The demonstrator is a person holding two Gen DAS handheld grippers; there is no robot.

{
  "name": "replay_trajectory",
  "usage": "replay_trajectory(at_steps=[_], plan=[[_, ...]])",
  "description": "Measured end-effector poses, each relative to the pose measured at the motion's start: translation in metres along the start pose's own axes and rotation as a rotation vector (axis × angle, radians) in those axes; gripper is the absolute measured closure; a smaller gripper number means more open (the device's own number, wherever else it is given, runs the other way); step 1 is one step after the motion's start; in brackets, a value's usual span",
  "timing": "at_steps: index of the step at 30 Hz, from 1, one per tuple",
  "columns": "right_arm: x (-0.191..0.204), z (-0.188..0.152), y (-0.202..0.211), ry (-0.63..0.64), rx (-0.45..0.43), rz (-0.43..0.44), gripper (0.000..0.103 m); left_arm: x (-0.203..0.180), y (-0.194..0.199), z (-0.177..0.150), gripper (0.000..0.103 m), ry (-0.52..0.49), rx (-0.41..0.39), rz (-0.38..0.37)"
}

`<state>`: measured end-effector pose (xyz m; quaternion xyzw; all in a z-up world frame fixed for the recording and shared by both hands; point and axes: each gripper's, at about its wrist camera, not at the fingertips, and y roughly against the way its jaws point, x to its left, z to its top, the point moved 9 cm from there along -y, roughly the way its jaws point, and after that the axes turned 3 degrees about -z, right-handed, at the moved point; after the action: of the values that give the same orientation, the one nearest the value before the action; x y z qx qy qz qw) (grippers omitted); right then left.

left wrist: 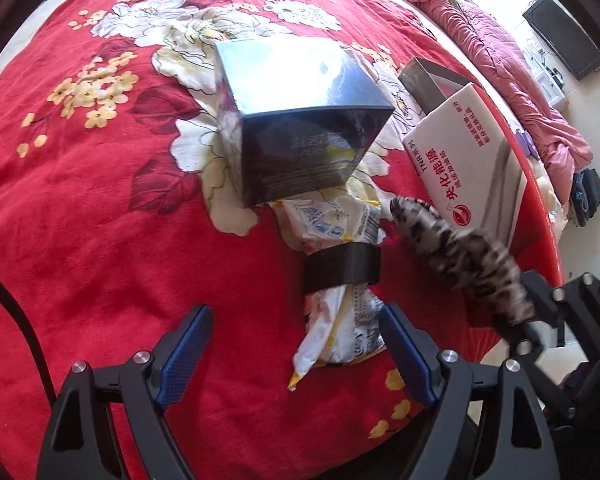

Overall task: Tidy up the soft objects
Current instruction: 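Grasp the snack packet with the left gripper while the right grasps the leopard-print scrunchie, then carry the snack packet and leopard scrunchie over the pink box tray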

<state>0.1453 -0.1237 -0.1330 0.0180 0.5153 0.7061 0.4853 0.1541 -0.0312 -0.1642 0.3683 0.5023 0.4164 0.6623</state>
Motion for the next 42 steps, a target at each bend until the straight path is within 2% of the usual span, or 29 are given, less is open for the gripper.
replay_trajectory(at_steps=[4, 6, 7, 8, 9, 16, 21, 27, 31, 42], plan=[[-0.030, 0.012, 0.009, -0.138, -0.052, 0.015, 0.094, -0.010, -0.013, 0.003, 0.022, -0.007, 0.013, -0.001], [-0.041, 0.015, 0.014, -0.213, -0.072, 0.047, 0.094, -0.010, -0.017, 0.006, 0.038, -0.005, 0.007, 0.024], [-0.047, 0.016, 0.015, -0.249, -0.083, 0.056, 0.094, -0.011, -0.017, 0.008, 0.042, 0.005, 0.000, 0.028], [-0.052, 0.017, 0.016, -0.282, -0.089, 0.075, 0.094, -0.013, -0.017, 0.010, 0.054, 0.011, -0.005, 0.010], [-0.056, 0.018, 0.019, -0.310, -0.101, 0.086, 0.094, -0.016, -0.018, 0.012, 0.061, 0.033, -0.008, -0.023], [-0.080, 0.022, 0.048, -0.443, -0.164, 0.109, 0.094, -0.027, -0.008, 0.014, 0.063, 0.060, -0.054, -0.046], [-0.104, 0.017, 0.070, -0.541, -0.214, 0.110, 0.094, -0.060, 0.030, 0.017, 0.063, -0.008, -0.135, -0.036], [-0.146, 0.002, 0.105, -0.632, -0.265, 0.045, 0.094, -0.104, 0.075, 0.028, 0.063, -0.092, -0.214, -0.038], [-0.173, -0.017, 0.123, -0.684, -0.278, -0.012, 0.094, -0.136, 0.091, 0.037, 0.063, -0.153, -0.245, -0.041], [-0.233, -0.081, 0.154, -0.826, -0.281, -0.144, 0.094, -0.219, 0.086, 0.039, 0.063, -0.290, -0.229, -0.043]])
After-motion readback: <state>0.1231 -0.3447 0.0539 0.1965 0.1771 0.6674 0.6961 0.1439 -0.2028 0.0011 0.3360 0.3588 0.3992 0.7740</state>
